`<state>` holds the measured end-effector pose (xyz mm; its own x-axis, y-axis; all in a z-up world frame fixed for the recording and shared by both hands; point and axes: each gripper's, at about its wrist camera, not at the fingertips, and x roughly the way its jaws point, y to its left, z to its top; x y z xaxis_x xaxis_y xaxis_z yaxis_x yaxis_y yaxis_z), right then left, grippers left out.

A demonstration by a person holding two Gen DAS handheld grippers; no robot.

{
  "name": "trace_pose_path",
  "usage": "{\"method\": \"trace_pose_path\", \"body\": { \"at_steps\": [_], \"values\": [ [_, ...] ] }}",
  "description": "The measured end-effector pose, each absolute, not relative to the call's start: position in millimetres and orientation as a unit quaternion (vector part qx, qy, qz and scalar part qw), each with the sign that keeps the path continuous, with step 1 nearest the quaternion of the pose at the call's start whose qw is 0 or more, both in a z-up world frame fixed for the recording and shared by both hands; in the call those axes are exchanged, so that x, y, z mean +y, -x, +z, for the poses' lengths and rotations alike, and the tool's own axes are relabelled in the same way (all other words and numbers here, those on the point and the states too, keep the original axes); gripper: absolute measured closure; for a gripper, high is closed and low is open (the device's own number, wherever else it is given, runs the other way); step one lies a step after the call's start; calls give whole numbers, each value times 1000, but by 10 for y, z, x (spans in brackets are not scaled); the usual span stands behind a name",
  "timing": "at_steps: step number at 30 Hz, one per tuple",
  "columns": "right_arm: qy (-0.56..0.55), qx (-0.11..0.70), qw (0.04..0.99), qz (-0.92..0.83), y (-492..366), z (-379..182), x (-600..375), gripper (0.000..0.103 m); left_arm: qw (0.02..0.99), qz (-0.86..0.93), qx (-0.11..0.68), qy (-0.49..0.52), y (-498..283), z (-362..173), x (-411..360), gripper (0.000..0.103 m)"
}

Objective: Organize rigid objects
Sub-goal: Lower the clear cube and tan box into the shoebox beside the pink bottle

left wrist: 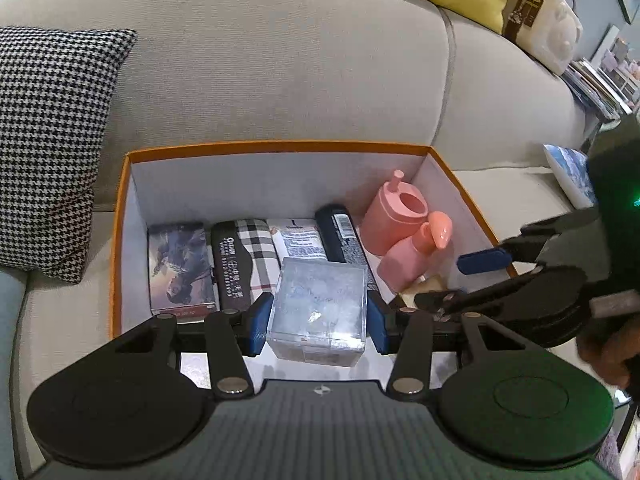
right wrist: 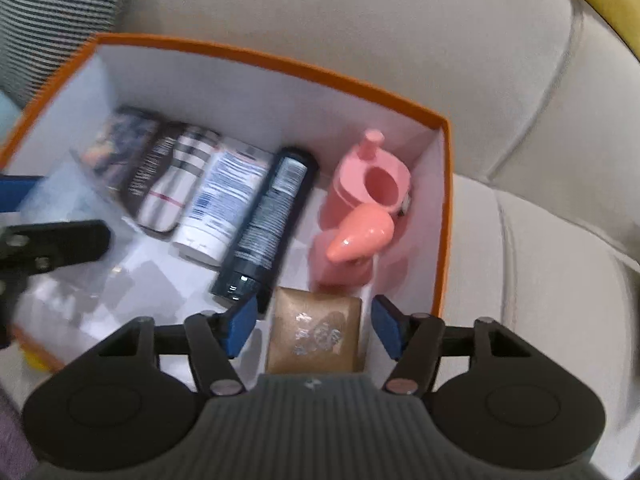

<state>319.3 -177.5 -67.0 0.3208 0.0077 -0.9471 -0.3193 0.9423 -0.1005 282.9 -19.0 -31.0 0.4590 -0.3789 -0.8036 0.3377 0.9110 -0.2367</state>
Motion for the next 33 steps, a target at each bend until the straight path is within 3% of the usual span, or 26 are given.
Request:
{"method": "trace_pose_path", "body": {
  "at_steps": [5, 6, 16, 25, 33],
  "values": [
    [154, 584, 779, 166, -3145, -645, -1836, 76, 847, -207, 489, 18, -2830, -334, -280, 48],
    [164, 588, 772, 178, -3136, -662, -1827, 86, 846, -207, 491, 17, -2831, -341, -293, 48],
    [98, 626, 740, 226, -3256, -895, -1722, 93, 845, -193, 499, 8, -2852, -424, -289, 48],
    [129, 610, 758, 192, -3365, -1078, -1769, 103, 841, -195, 506, 7, -2851, -463, -341, 48],
    [102, 579, 784, 200, -3229, -821, -1896, 100, 832, -220, 510, 12, -2802, -432, -509, 48]
  ]
}}
